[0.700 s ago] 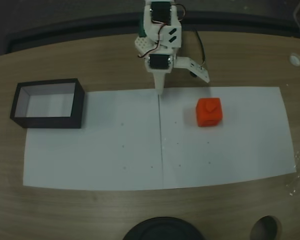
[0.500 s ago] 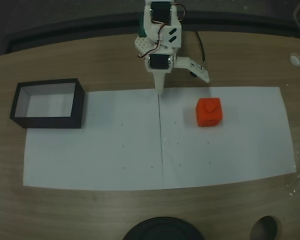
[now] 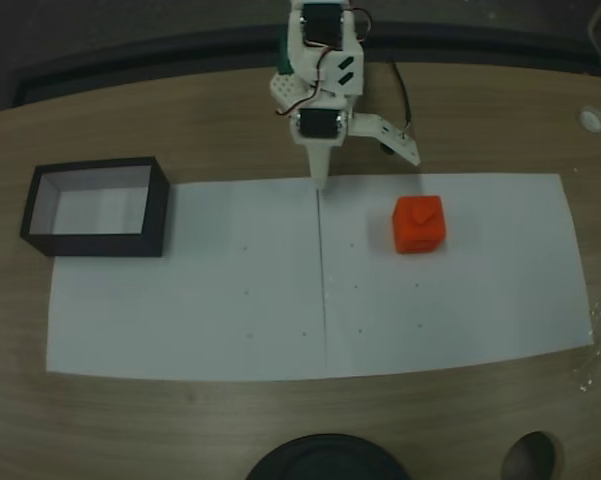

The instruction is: Grab a orange square and put it in the box.

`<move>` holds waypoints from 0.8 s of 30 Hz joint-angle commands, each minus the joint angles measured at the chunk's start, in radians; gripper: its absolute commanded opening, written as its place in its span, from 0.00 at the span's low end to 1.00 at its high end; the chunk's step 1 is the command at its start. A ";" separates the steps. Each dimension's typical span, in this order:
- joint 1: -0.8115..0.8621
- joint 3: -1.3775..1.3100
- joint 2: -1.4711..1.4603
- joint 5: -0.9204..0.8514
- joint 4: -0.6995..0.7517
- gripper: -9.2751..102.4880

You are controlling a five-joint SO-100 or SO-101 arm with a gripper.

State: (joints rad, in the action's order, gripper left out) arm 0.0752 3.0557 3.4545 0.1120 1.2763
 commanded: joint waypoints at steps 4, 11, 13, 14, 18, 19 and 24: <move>0.002 -0.055 0.014 0.006 0.012 0.08; 0.002 -0.055 0.014 0.006 0.012 0.08; 0.002 -0.055 0.014 0.006 0.012 0.08; 0.002 -0.055 0.014 0.006 0.012 0.08; 0.002 -0.055 0.014 0.006 0.012 0.08; 0.002 -0.055 0.014 0.006 0.012 0.08; -0.008 -0.054 0.014 0.009 0.006 0.08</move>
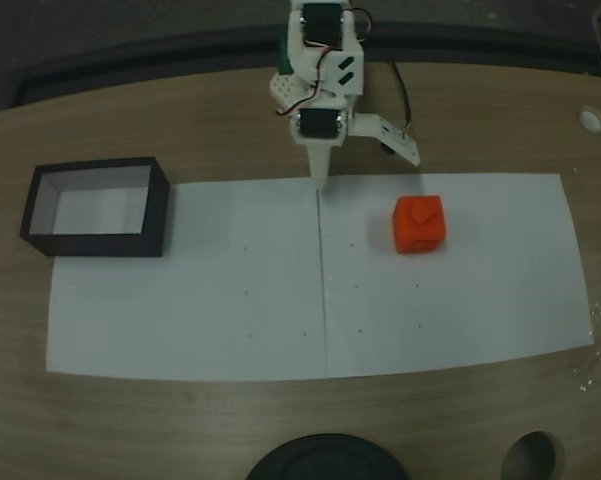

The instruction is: Grab a orange square and put it in the box.

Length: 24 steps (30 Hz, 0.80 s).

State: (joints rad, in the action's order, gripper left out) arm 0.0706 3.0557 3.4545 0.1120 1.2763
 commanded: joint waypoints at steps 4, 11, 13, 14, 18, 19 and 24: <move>-0.003 -0.054 0.014 0.008 0.006 0.08; -0.054 -0.051 0.015 0.000 -0.011 0.08; -0.117 -0.041 0.014 -0.021 -0.091 0.09; -0.124 -0.041 0.014 -0.066 -0.137 0.11; -0.137 -0.109 0.011 -0.255 -0.270 0.22; -0.137 -0.149 -0.003 -0.245 -0.282 0.24; -0.198 -0.379 -0.023 -0.192 -0.192 0.26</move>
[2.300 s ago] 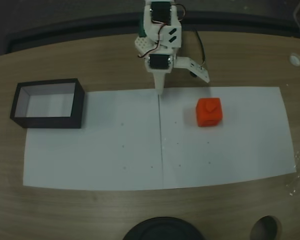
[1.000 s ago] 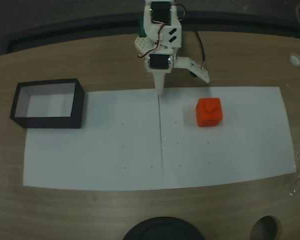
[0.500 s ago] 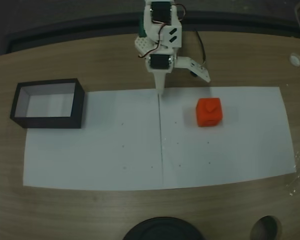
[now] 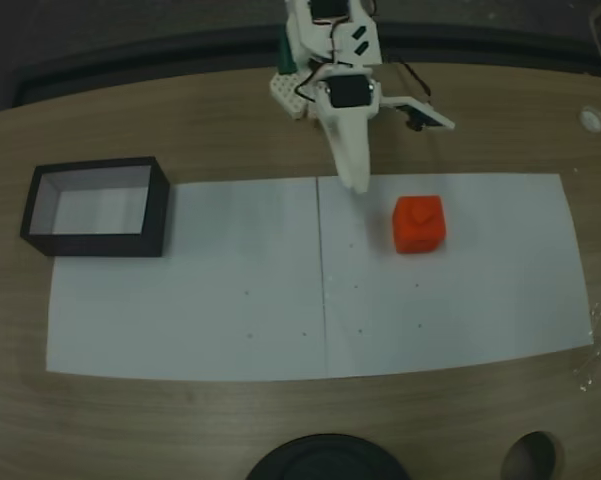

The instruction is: Grab a orange square and put it in the box.

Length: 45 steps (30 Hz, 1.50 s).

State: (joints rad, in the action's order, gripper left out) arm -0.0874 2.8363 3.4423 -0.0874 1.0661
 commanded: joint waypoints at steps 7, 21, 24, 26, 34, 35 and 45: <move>-0.242 -0.368 -0.394 0.118 0.094 0.32; -0.337 -0.724 -1.262 0.311 0.117 0.35; -0.390 -0.801 -1.368 0.318 0.172 0.35; -0.425 -0.859 -1.422 0.318 0.215 0.35; -0.443 -0.957 -1.592 0.305 0.222 0.37; -0.442 -0.962 -1.614 0.290 0.224 0.38; -0.368 -0.966 -1.727 0.258 0.213 0.38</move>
State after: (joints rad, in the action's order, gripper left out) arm -0.4786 1.9267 1.7043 0.1764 1.2916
